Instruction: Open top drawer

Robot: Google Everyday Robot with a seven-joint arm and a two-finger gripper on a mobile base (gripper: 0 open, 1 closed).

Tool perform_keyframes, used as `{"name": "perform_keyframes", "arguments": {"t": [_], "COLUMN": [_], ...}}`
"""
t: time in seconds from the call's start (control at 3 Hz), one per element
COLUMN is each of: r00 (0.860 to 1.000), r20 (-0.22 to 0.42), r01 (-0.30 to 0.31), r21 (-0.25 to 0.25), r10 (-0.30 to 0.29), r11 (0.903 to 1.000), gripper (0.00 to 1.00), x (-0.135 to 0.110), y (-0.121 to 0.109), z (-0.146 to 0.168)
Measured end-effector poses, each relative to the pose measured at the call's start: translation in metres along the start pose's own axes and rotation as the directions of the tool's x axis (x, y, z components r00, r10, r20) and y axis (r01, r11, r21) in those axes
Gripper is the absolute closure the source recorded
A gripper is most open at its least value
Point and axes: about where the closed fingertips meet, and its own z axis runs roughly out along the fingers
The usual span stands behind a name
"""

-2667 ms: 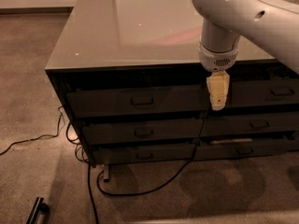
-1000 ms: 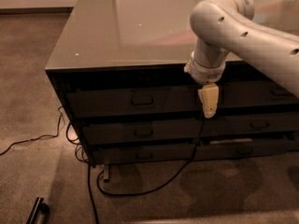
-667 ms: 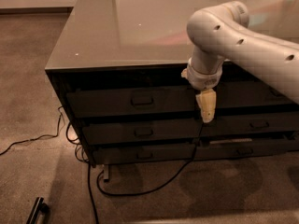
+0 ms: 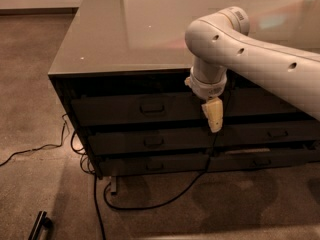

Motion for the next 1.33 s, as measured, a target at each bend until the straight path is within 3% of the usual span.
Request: {"name": "perform_keyframes", "arguments": {"t": [0.33, 0.67, 1.0, 1.33], "r00": [1.0, 0.99, 0.964, 0.945], "r20": [0.01, 0.123, 0.224, 0.273], "r01": [0.008, 0.059, 0.131, 0.171], "r21": [0.015, 0.048, 0.061, 0.051], "r10": [-0.008, -0.064, -0.142, -0.179], "r11": [0.9999, 0.9971, 0.9895, 0.9839], "gripper": [0.0, 0.0, 0.0, 0.0], "x": [-0.001, -0.026, -0.058, -0.078], "y": [0.0, -0.021, -0.041, -0.048], "z": [-0.001, 0.013, 0.037, 0.065]}}
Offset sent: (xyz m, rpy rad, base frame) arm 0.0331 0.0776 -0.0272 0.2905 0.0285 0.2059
